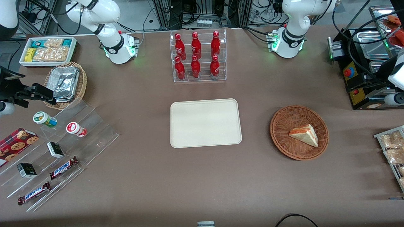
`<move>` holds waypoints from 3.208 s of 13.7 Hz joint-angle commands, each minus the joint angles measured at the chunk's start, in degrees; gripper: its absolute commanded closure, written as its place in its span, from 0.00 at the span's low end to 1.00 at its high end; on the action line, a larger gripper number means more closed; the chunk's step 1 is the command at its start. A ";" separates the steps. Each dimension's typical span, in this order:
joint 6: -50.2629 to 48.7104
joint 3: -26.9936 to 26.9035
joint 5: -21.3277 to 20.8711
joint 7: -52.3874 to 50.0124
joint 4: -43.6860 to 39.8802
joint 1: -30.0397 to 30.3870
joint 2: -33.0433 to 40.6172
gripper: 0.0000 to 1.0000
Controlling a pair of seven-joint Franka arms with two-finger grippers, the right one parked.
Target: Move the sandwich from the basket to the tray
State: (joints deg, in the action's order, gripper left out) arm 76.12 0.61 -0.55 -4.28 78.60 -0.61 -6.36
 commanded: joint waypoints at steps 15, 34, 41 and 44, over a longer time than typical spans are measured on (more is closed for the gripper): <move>54.27 -0.70 -0.24 -45.79 46.44 -0.18 6.45 0.01; 78.04 -0.35 -0.15 -56.97 50.51 -1.85 -8.23 0.27; 75.07 -0.26 -0.76 -59.27 48.57 -1.85 -7.10 1.00; 59.13 -0.17 -2.61 -53.66 45.86 -3.69 -0.96 1.00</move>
State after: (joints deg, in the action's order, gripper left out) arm 145.10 0.60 -1.85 -60.89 126.11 -2.73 -12.64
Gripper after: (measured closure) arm 0.758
